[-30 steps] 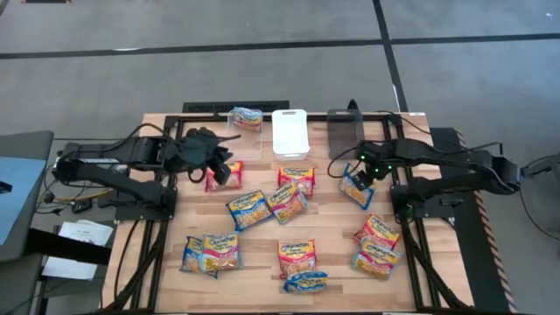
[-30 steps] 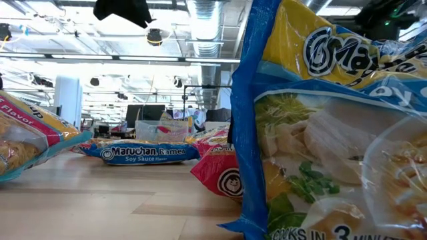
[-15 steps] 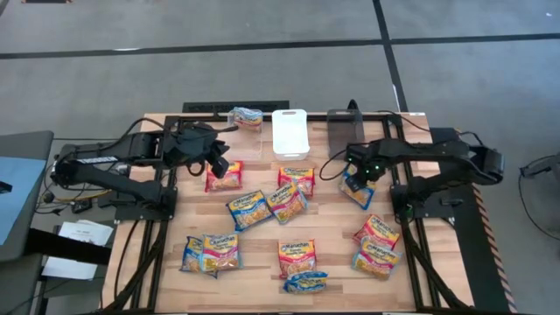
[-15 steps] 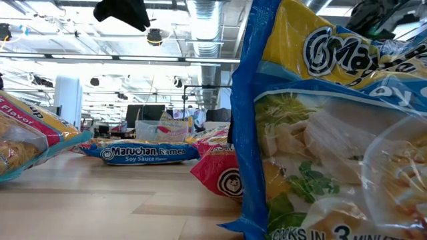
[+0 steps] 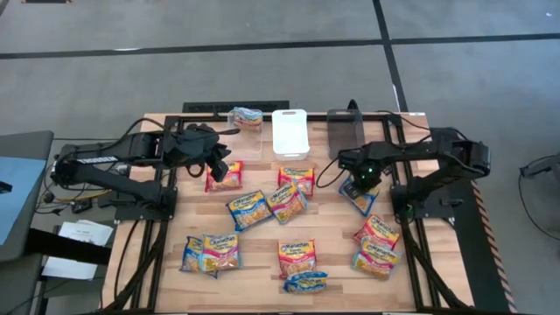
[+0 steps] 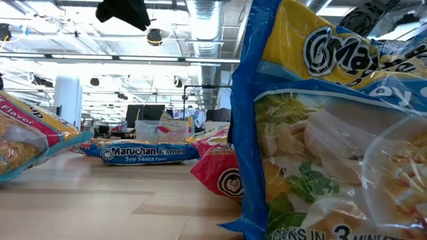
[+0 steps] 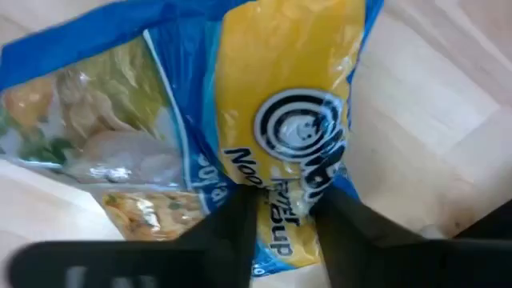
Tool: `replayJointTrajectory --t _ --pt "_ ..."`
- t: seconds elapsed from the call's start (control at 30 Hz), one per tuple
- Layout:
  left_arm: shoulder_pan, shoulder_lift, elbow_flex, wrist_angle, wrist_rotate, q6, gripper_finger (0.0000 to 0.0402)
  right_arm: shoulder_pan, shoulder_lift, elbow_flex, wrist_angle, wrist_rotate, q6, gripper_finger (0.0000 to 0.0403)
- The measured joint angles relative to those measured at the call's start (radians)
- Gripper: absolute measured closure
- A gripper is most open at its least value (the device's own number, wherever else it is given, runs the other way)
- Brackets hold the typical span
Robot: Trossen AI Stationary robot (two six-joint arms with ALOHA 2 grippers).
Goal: Sort Maruchan noodles
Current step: Put the blue bag into the black bin
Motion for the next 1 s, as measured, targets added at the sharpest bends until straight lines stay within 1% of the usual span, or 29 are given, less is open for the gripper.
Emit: replayJointTrajectory --t 0.13,0.2,0.3,0.47,0.63,0.73,0.83,1.0 --pt "0.0 0.0 0.0 0.0 0.0 0.015 0.0315 0.018 -0.005 -0.001 -0.001 -0.008 0.022 0.0347" --pt "0.0 0.0 0.0 0.0 0.0 0.015 0.0315 0.027 -0.016 -0.001 0.002 -0.009 0.036 0.037" --pt "0.0 0.0 0.0 0.0 0.0 0.015 0.0315 0.044 -0.045 -0.001 0.002 -0.008 0.056 0.0394" --pt "0.0 0.0 0.0 0.0 0.0 0.061 0.0315 0.086 -0.088 0.04 -0.016 -0.008 0.074 0.0398" --pt "0.0 0.0 0.0 0.01 0.0 0.068 0.0315 0.146 -0.103 0.102 -0.037 0.005 0.075 0.0398" --pt "0.0 0.0 0.0 0.009 0.0 0.07 0.0315 0.193 -0.102 0.156 -0.064 0.052 0.075 0.0398" --pt "0.0 0.0 0.0 0.009 0.0 0.105 0.0315 0.233 -0.1 0.212 -0.087 0.099 0.076 0.0398" --pt "0.0 0.0 0.0 0.009 -0.003 0.146 0.0315 0.281 -0.1 0.304 -0.138 0.213 0.073 0.0398"
